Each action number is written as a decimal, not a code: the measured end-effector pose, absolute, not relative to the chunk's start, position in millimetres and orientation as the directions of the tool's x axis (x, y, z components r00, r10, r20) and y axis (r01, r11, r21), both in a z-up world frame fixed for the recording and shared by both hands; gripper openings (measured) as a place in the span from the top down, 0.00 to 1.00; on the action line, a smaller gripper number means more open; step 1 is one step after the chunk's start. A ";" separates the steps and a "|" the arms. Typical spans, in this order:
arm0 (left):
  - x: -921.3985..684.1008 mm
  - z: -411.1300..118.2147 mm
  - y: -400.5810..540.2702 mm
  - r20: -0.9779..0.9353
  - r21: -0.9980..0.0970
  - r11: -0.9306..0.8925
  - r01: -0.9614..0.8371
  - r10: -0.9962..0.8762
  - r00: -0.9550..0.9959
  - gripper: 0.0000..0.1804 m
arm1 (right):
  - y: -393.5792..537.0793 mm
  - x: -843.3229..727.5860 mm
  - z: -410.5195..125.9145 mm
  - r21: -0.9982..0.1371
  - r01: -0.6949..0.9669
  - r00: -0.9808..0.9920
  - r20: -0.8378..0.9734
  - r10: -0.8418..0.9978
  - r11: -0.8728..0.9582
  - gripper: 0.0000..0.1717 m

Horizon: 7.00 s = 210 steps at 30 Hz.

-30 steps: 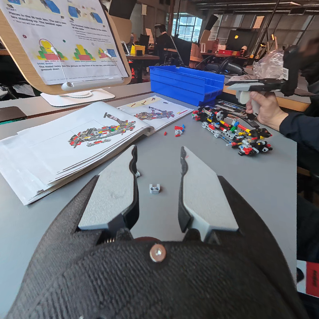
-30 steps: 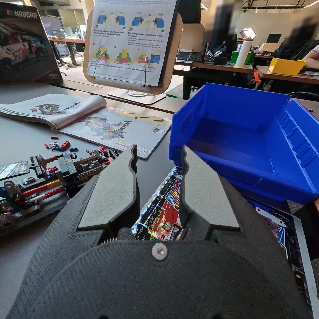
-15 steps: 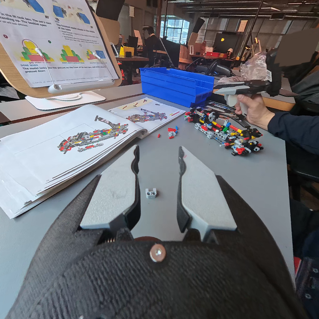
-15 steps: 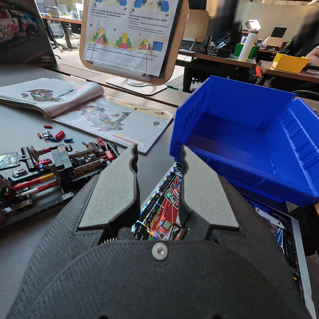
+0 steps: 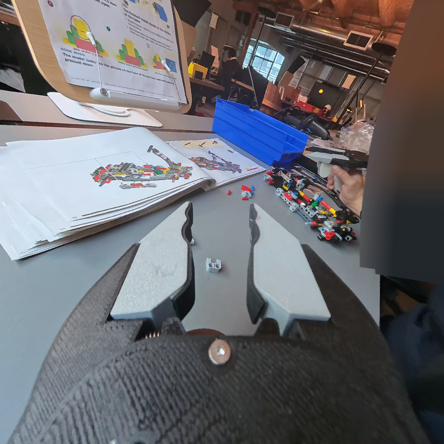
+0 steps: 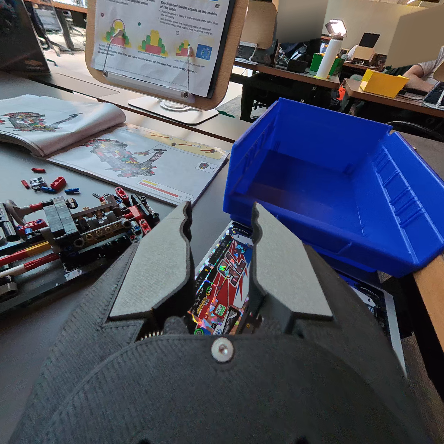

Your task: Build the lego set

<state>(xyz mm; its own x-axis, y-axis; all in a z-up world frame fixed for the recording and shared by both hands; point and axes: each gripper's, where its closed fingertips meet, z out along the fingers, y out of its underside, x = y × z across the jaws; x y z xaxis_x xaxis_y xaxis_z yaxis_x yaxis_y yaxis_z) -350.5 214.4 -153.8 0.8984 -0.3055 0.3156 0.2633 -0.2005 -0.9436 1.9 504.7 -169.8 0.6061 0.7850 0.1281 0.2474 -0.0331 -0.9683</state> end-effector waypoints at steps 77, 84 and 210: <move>-455.2 -217.0 366.6 -0.309 -0.601 -0.631 -0.490 -0.382 0.871 1.00 | 459.7 -17.2 -133.5 -0.999 0.013 0.389 -0.038 0.921 -0.047 0.79; -394.3 -126.7 425.2 -0.482 -0.769 -0.350 -0.534 -0.231 0.845 1.00 | 462.4 -18.5 -138.2 -0.998 0.029 0.397 -0.040 0.917 -0.056 0.79; -387.0 -197.6 203.2 0.006 -0.900 -0.420 -0.112 -0.269 0.963 0.81 | 290.7 -283.4 -185.2 -0.940 0.320 0.045 -0.108 0.993 -0.117 0.83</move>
